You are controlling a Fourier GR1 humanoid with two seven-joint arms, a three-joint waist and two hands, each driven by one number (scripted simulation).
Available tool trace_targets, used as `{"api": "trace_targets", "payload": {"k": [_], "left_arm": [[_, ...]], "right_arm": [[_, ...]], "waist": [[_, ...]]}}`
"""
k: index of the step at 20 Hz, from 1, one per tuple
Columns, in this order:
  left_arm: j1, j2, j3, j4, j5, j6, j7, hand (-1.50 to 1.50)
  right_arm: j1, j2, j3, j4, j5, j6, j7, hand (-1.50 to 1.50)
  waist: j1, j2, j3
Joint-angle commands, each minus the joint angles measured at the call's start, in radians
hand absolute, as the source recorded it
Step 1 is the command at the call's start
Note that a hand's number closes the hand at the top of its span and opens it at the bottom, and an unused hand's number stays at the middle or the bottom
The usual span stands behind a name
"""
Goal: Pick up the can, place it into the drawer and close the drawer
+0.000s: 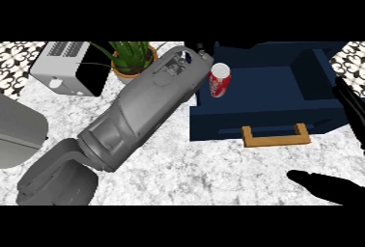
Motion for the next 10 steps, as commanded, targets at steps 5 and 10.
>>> {"api": "trace_targets", "payload": {"k": [5,10], "left_arm": [[-0.028,0.000,0.000,-0.044,-0.016,0.008,0.069,-1.50],[0.065,0.045,-0.013,-0.117,-0.058,0.022,0.090,-1.50]], "right_arm": [[-0.023,-0.004,0.163,0.222,0.347,-0.120,-0.040,-1.50],[-0.100,0.036,0.166,0.411,0.448,-0.230,-0.034,-1.50]], "waist": [[0.057,-0.015,0.000],[0.074,-0.019,0.000]]}}
